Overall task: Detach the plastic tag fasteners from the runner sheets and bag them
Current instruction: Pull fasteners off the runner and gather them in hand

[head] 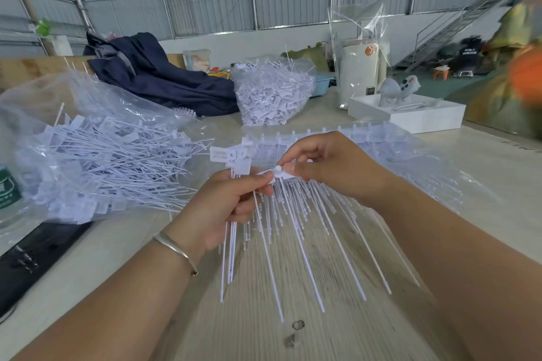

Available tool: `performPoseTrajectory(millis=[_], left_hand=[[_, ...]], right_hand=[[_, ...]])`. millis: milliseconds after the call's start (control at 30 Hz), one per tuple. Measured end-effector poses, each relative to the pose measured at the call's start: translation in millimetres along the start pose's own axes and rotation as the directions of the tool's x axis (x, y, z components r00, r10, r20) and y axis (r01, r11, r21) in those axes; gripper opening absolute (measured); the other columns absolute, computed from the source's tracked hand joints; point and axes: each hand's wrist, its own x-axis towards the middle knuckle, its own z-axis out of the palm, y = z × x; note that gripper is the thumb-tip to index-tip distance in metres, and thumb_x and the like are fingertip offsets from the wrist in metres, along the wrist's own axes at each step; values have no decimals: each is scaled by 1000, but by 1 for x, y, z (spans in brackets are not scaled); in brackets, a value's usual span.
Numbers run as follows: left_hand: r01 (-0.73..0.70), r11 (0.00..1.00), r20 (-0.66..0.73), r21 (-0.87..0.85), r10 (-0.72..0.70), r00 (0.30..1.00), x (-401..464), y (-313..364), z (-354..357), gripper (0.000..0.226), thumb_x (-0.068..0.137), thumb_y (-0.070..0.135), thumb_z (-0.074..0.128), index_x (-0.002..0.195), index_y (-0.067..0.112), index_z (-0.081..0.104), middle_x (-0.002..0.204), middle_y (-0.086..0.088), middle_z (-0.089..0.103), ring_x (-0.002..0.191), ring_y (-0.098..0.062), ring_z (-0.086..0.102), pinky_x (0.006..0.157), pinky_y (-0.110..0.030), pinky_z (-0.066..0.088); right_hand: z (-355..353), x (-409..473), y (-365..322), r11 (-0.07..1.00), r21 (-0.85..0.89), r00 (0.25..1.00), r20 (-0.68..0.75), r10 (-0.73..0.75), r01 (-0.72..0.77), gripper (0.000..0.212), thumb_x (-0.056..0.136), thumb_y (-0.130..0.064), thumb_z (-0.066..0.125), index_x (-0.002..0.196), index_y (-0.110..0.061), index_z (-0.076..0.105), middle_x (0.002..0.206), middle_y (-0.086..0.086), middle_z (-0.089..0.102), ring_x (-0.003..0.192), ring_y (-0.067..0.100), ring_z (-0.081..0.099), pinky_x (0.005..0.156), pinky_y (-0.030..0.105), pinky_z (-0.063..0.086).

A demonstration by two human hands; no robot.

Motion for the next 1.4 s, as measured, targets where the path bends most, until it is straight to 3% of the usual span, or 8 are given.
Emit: performPoseTrajectory(millis=[133, 367, 500, 733, 900, 1100, 1267, 1400], left_hand=[[-13, 1000, 29, 29, 12, 1000, 0, 1, 1, 27, 88, 14, 66, 62, 20, 63, 58, 3, 49, 38, -6, 21, 35, -14, 17], [-33, 995, -9, 92, 34, 999, -1, 6, 1, 18, 86, 13, 66, 71, 18, 57, 49, 6, 36, 38, -7, 18, 35, -15, 15], [-52, 989, 2, 137, 53, 999, -1, 8, 1, 23, 86, 10, 63, 65, 20, 59, 47, 6, 30, 39, -9, 20, 36, -16, 15], [3, 964, 133, 267, -40, 990, -4, 5, 0, 18, 79, 3, 65, 71, 14, 53, 45, 8, 28, 40, -9, 25, 38, -17, 24], [3, 918, -66, 397, 25, 998, 3, 0, -8, 20, 72, 11, 72, 75, 14, 53, 49, 6, 33, 44, -13, 29, 43, -21, 23], [6, 972, -89, 234, 15, 996, 5, 0, -7, 23, 70, 10, 81, 79, 18, 62, 53, 8, 49, 42, -5, 39, 37, -15, 27], [22, 988, -97, 153, -7, 995, 4, -2, -3, 17, 87, 17, 71, 77, 11, 58, 60, 1, 56, 47, -8, 48, 39, -16, 34], [33, 997, -44, 71, -30, 999, 1, 0, -2, 23, 91, 28, 64, 76, 13, 55, 59, 0, 51, 41, -9, 43, 38, -16, 31]], right_hand=[[-1, 1, 1, 1000, 11, 1000, 2, 1, -1, 8, 87, -16, 71, 86, -21, 77, 67, 2, 62, 61, 5, 55, 67, 14, 44], [-3, -1, -1, 998, 64, 999, 28, 19, -21, 9, 86, -13, 72, 86, -20, 79, 61, -9, 64, 52, -1, 52, 54, 7, 38], [-4, -1, -6, 996, 73, 996, 69, 50, -55, 8, 84, -15, 74, 86, -20, 79, 64, 17, 56, 58, 15, 43, 54, 17, 36], [-11, -4, -8, 991, 32, 964, 239, 119, -130, 7, 83, -7, 73, 81, -11, 78, 56, -10, 59, 51, -2, 46, 52, 9, 37], [-19, -2, -8, 987, 69, 976, 173, 133, -147, 5, 72, -9, 72, 69, -10, 76, 62, 8, 59, 53, 9, 41, 52, 16, 33], [-16, 2, -2, 981, 158, 993, -18, 117, -112, 23, 83, 1, 60, 70, -13, 74, 59, 8, 51, 53, 13, 41, 50, 20, 33], [-9, 3, -5, 973, 200, 990, -58, 129, -115, 17, 70, -7, 52, 75, -8, 68, 71, 16, 54, 62, 22, 47, 53, 22, 40], [-2, 1, -4, 989, 92, 992, -46, 117, -112, 20, 78, 10, 53, 80, -4, 68, 65, 11, 57, 60, 18, 49, 60, 30, 39]])
